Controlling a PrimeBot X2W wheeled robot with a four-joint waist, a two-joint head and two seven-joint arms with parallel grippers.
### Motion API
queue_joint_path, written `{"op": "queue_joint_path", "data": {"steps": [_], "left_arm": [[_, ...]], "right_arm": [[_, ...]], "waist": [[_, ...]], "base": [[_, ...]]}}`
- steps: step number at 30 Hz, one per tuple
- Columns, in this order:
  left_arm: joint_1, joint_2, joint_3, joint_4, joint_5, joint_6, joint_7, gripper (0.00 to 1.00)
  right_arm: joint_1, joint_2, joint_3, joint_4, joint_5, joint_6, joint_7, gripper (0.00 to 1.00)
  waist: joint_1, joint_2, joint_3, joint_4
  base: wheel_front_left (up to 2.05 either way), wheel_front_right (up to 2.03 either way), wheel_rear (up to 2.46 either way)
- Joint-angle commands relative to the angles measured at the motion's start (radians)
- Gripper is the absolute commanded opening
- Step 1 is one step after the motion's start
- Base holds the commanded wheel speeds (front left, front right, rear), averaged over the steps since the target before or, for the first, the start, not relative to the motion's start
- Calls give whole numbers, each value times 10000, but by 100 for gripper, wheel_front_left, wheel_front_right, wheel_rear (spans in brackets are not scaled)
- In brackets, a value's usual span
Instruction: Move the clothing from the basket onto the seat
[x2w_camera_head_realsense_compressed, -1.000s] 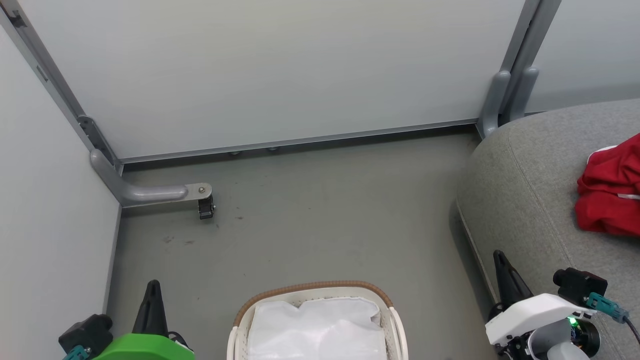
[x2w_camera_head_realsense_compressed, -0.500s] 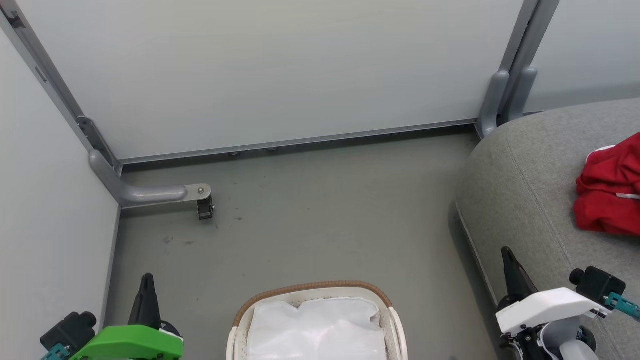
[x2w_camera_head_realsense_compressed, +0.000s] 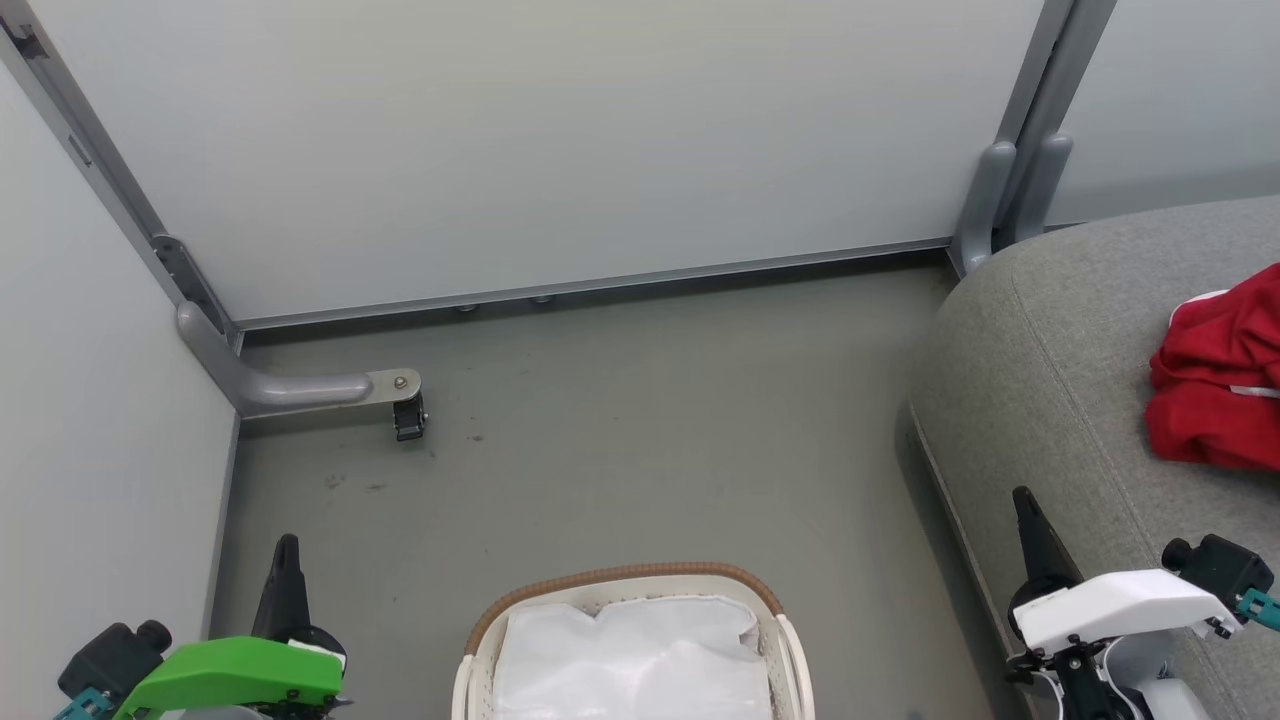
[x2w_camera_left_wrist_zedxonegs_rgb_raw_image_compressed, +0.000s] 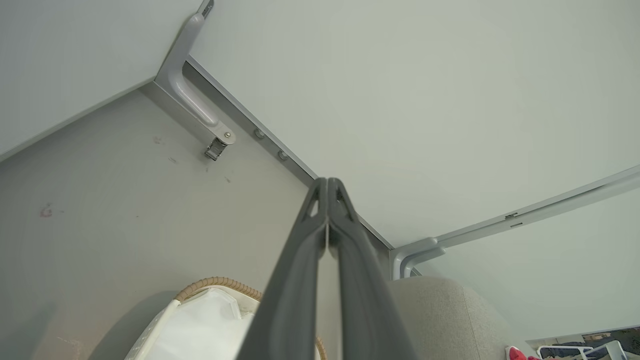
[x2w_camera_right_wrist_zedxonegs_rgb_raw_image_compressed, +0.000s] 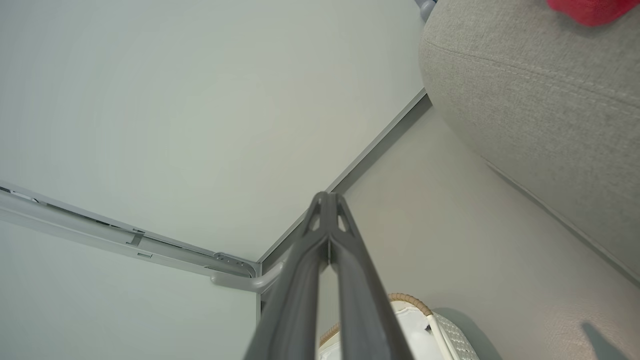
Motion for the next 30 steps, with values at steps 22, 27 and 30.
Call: {"op": "queue_joint_path", "data": {"steps": [22, 27, 30], "left_arm": [[-505, 52, 262, -355, -2498, -78, 661, 0], [-548, 54, 301, -394, -2941, -85, 783, 0], [-560, 54, 325, -412, -3225, -91, 855, 0]], "right_arm": [[-168, -67, -329, -432, 2522, -5, 665, 0], [-171, -68, -378, -488, 2977, -5, 793, 0], [-172, -70, -409, -526, 3261, -6, 868, 0]], "waist": [[1, 0, -18, -43], [1, 0, -21, -52], [1, 0, -24, -58]], "base": [[0, 0, 0], [0, 0, 0], [0, 0, 0]]}}
